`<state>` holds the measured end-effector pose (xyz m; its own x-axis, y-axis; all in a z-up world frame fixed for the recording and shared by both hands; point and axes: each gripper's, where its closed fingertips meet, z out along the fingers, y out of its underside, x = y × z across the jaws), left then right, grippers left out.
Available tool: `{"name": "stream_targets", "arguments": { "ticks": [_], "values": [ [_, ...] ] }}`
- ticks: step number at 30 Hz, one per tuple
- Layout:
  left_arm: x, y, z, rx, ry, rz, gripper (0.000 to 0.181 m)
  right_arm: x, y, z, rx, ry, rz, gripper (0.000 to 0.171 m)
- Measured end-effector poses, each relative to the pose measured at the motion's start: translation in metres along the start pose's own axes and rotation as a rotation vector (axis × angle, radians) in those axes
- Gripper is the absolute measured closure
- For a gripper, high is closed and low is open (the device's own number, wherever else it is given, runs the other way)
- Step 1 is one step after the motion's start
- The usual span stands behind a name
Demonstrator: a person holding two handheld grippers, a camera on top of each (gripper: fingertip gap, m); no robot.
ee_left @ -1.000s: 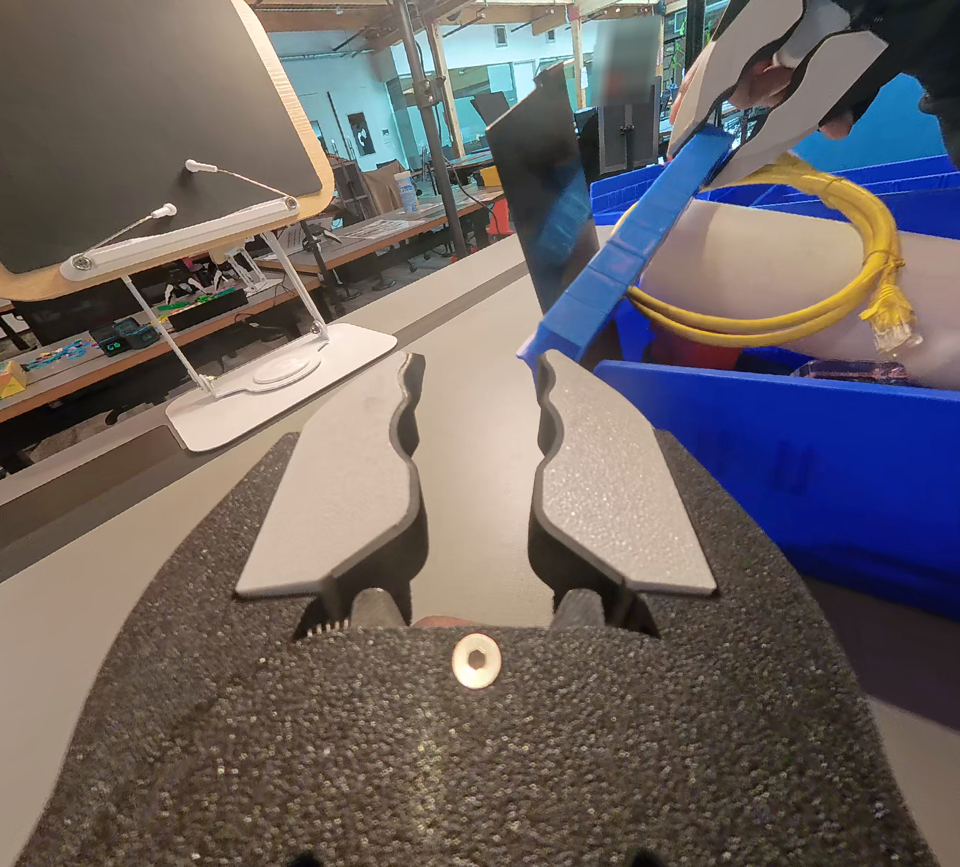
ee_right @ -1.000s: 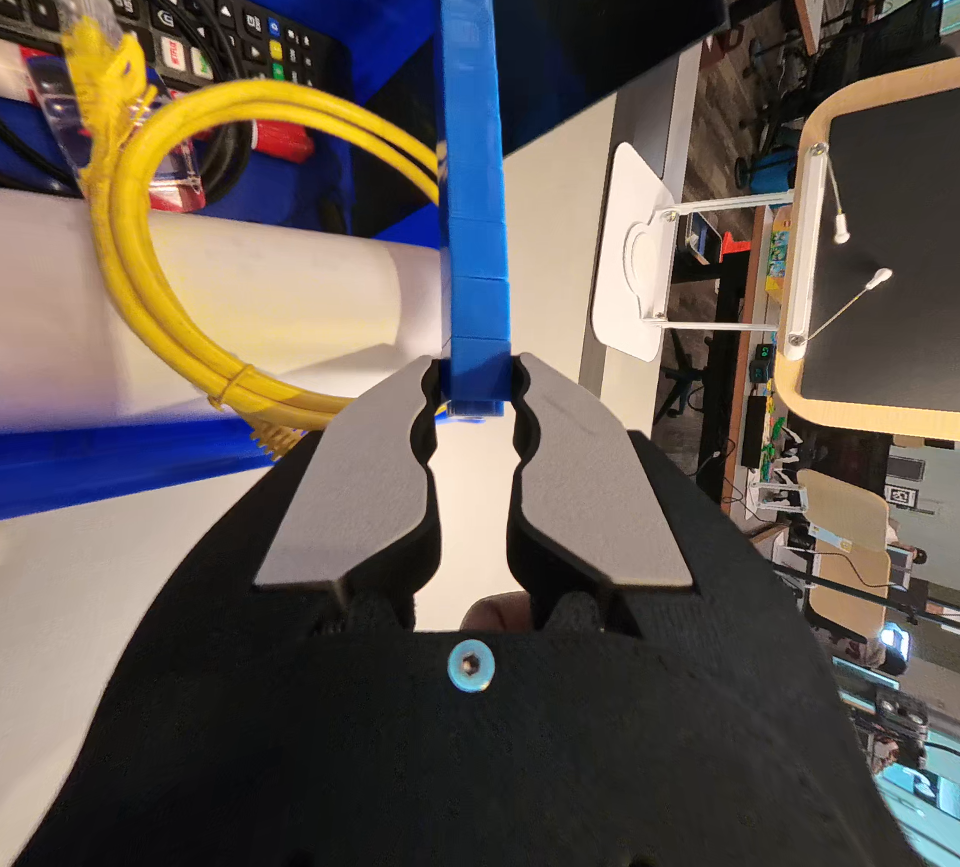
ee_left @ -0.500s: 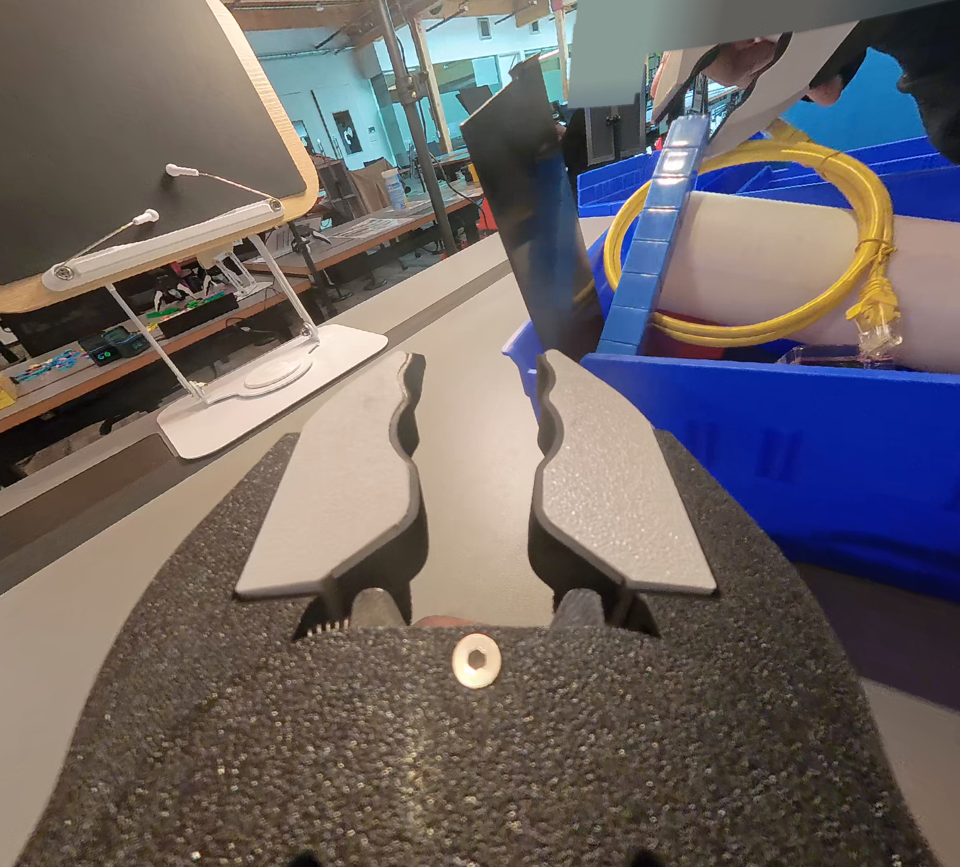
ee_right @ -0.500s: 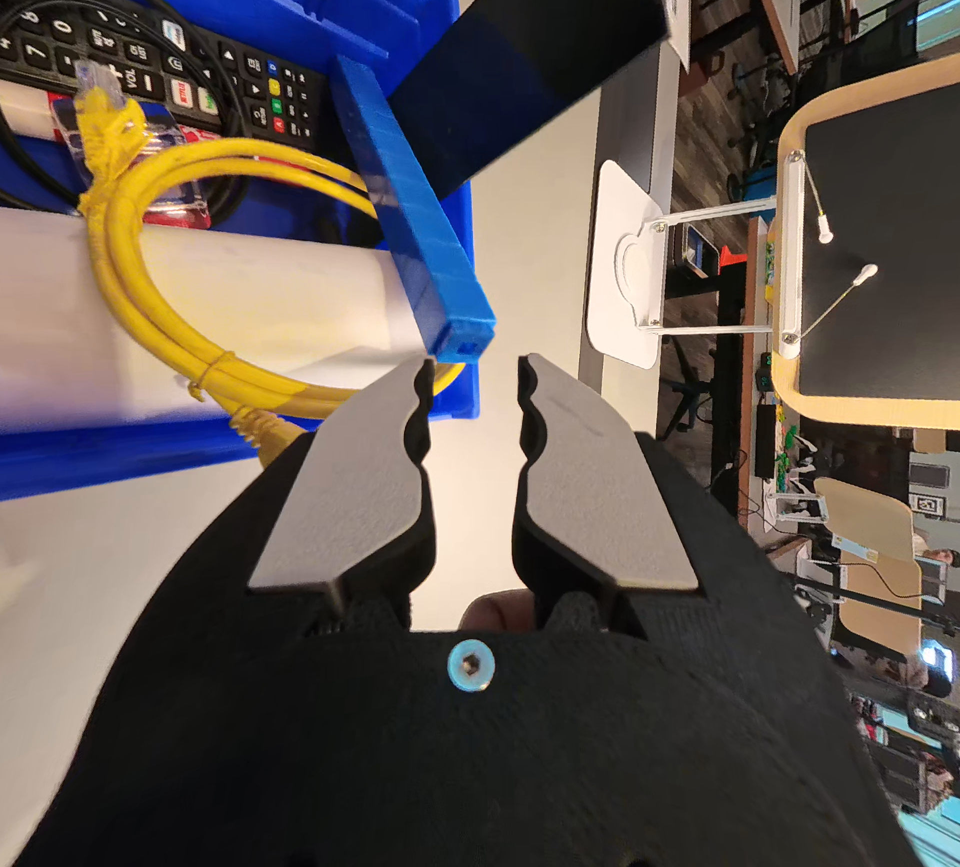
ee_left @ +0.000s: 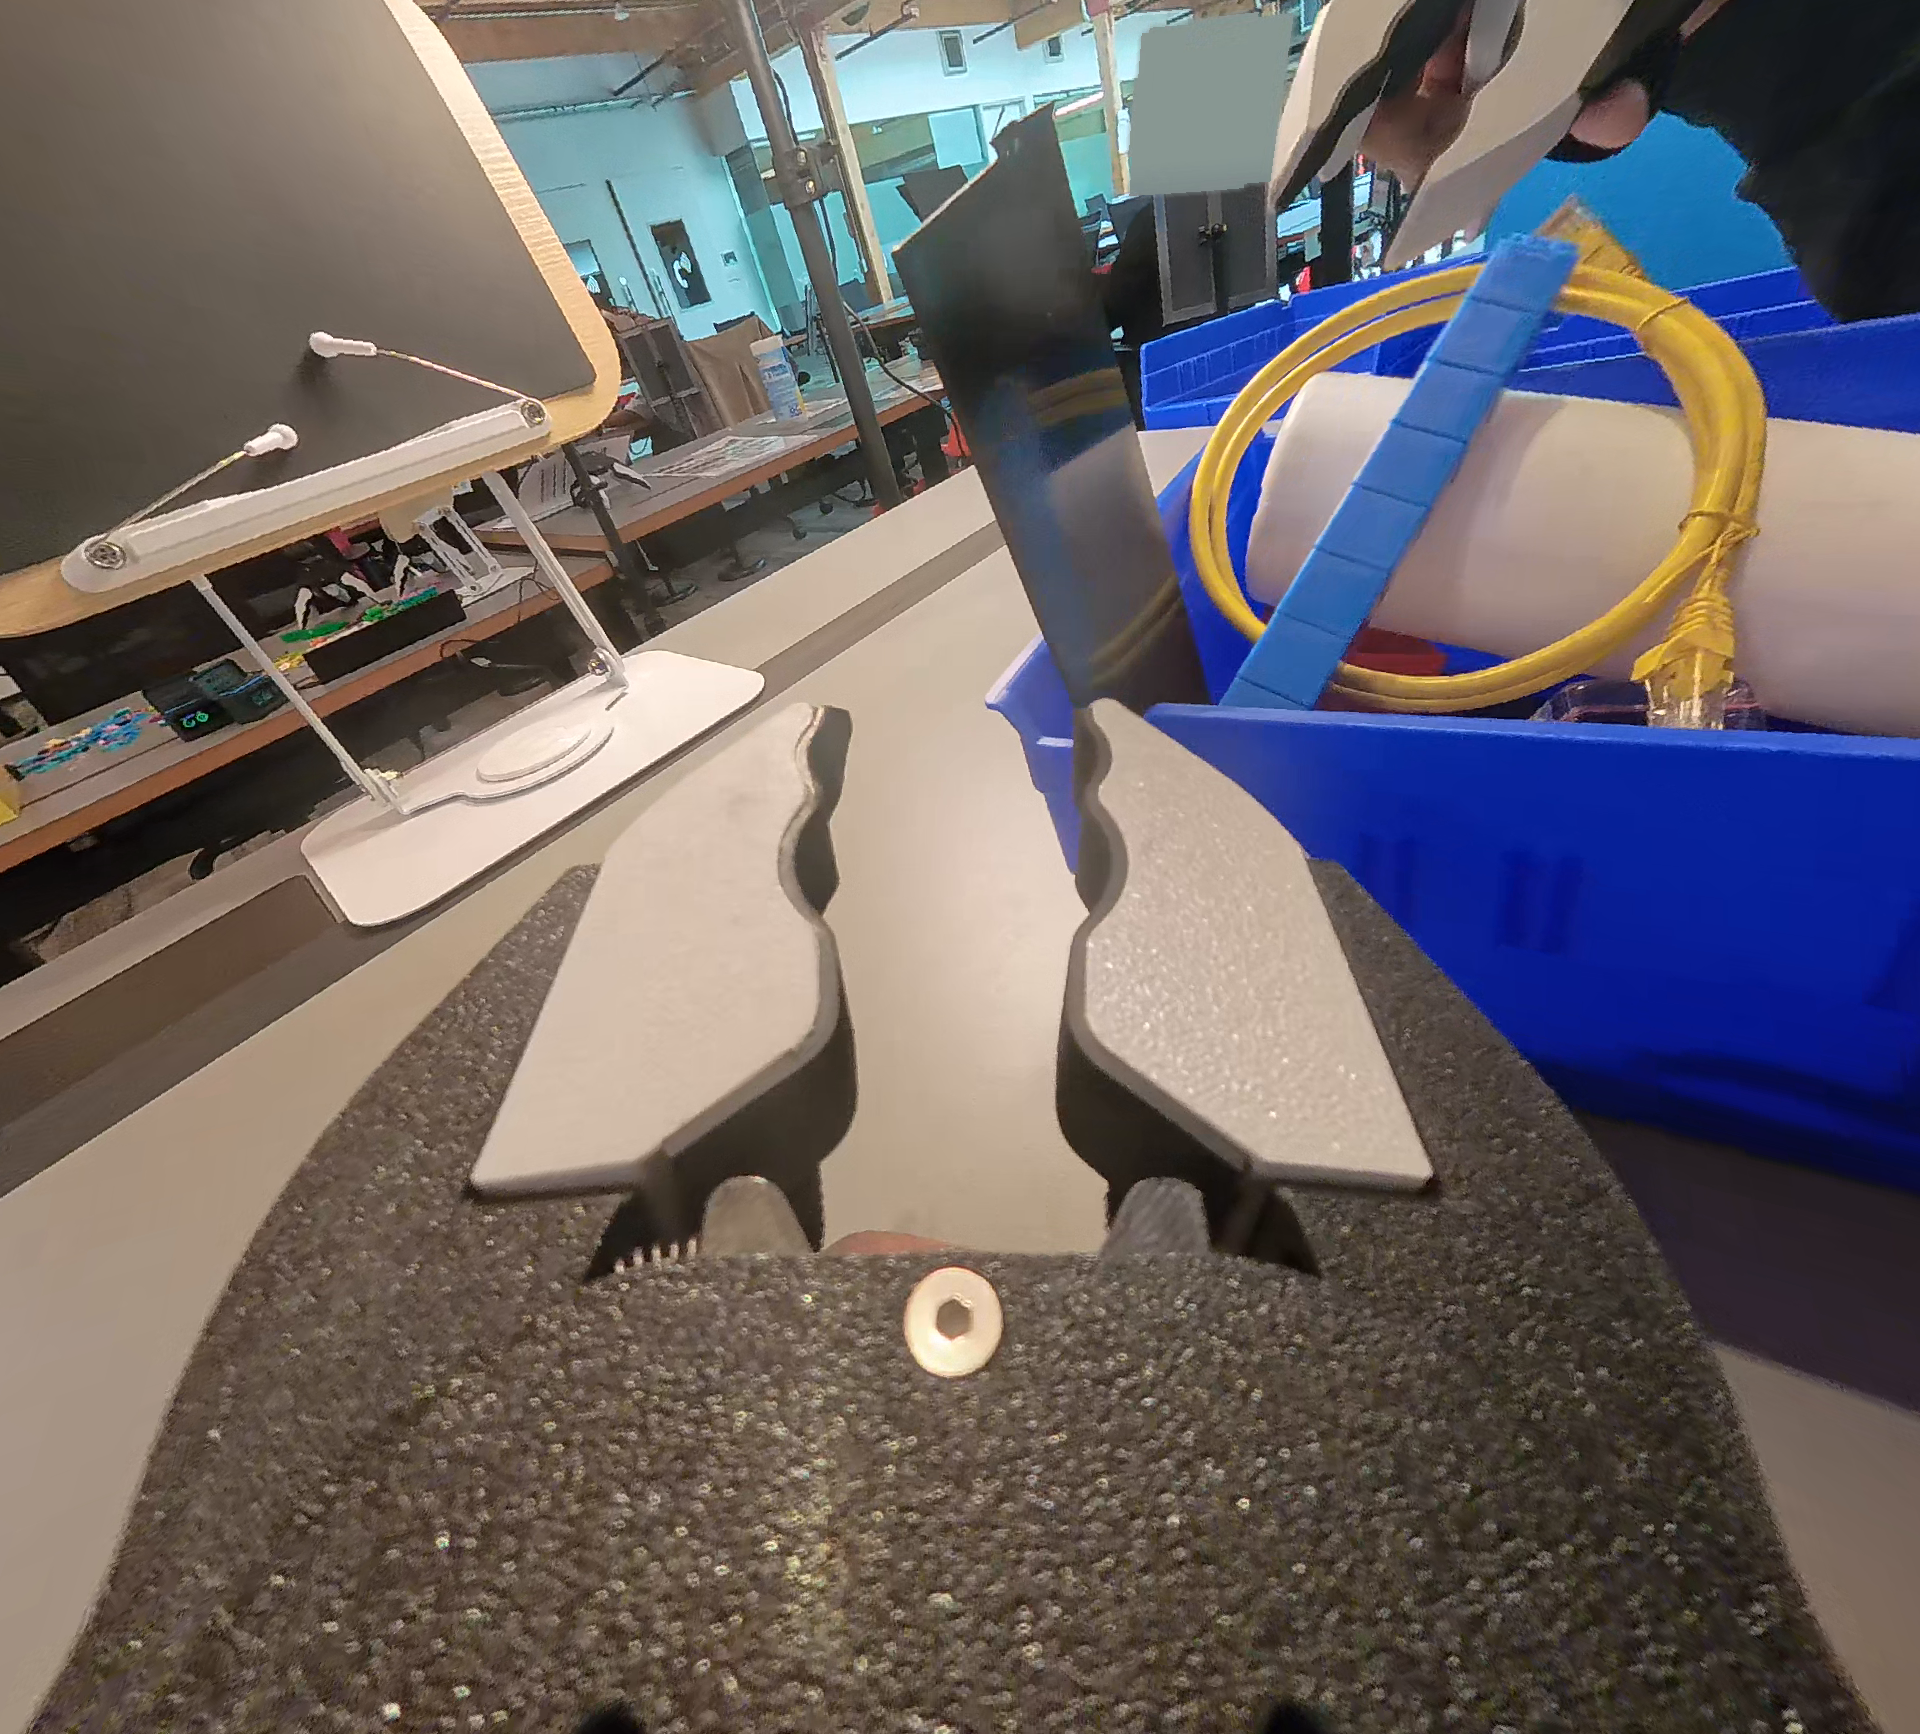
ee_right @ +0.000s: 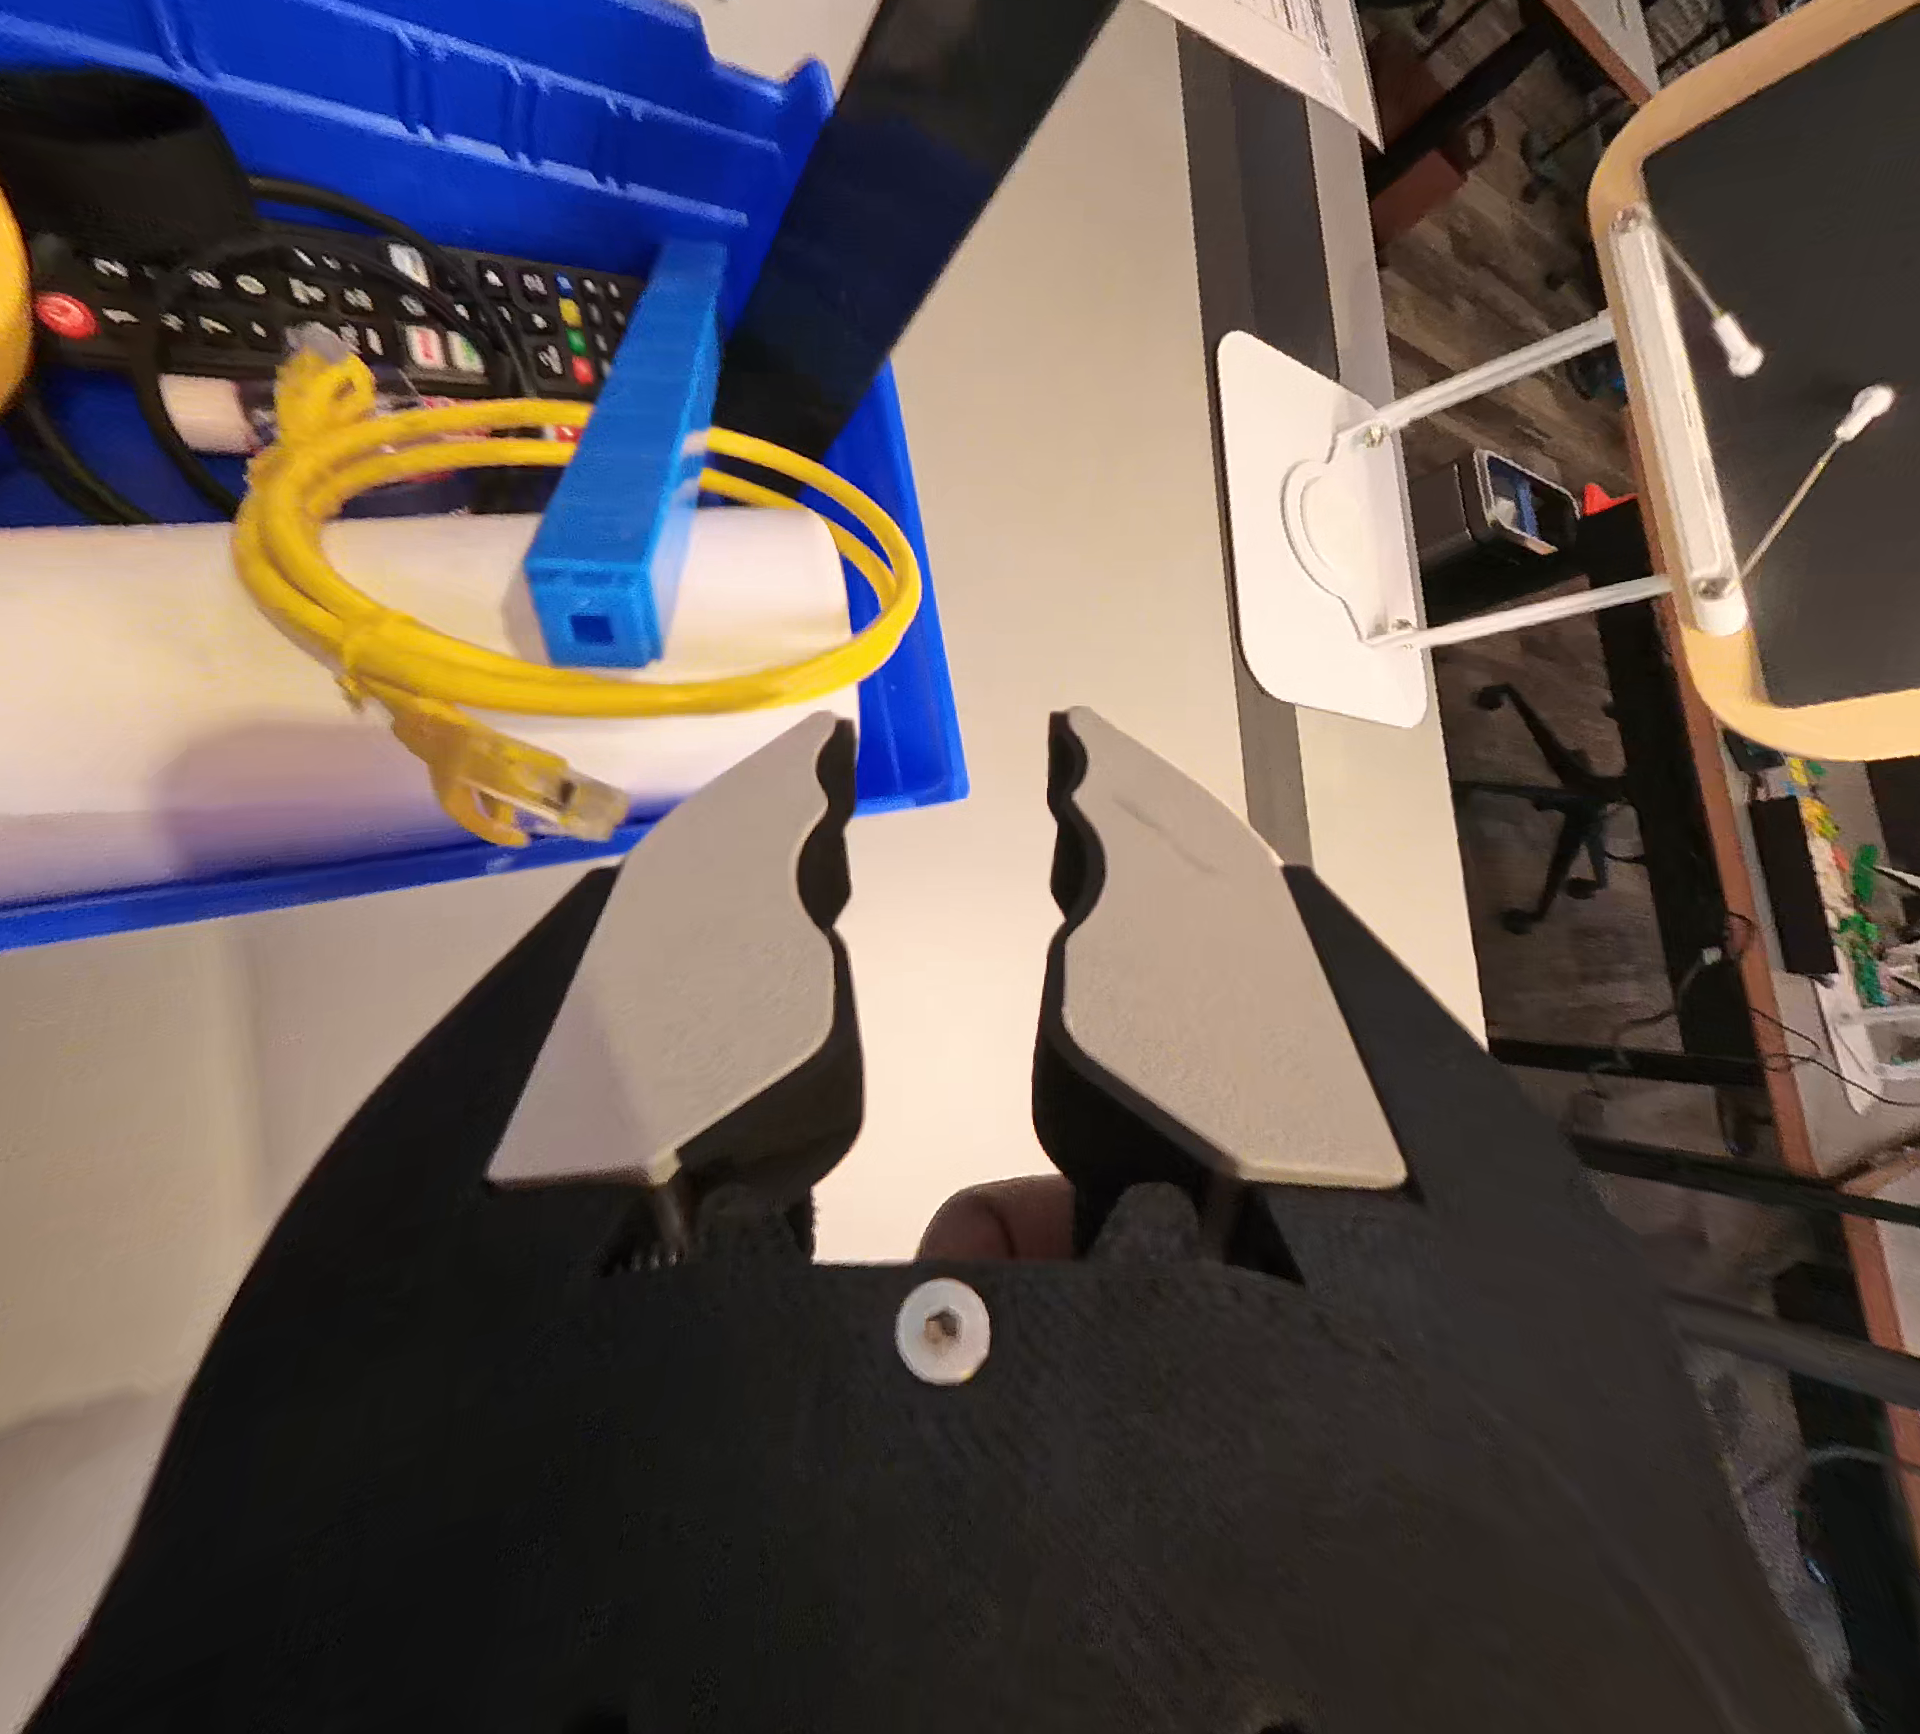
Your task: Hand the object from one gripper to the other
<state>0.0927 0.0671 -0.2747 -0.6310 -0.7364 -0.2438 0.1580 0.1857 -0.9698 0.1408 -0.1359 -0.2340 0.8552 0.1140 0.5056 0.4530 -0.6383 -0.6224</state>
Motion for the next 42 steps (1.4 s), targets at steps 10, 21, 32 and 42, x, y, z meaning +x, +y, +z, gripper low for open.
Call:
{"name": "stream_targets", "arguments": {
  "ticks": [10, 21, 32, 42],
  "values": [
    [0.003, -0.001, 0.001, 0.004, 0.016, -0.013, 0.137, -0.06, -0.071, 0.012, 0.013, -0.09, -0.278, 0.135],
    [0.007, 0.002, 0.001, -0.017, 0.017, 0.024, 0.137, -0.138, -0.107, 0.067, -0.052, -0.371, -0.659, 0.137],
    [0.01, 0.002, 0.0, -0.025, 0.017, 0.04, 0.137, -0.135, -0.056, 0.133, -0.443, -0.508, -0.788, 0.122],
    [0.014, -0.002, 0.0, -0.017, 0.029, 0.035, 0.137, -0.144, -0.038, 0.137, -0.544, -0.586, -0.792, 0.154]
  ]
}}
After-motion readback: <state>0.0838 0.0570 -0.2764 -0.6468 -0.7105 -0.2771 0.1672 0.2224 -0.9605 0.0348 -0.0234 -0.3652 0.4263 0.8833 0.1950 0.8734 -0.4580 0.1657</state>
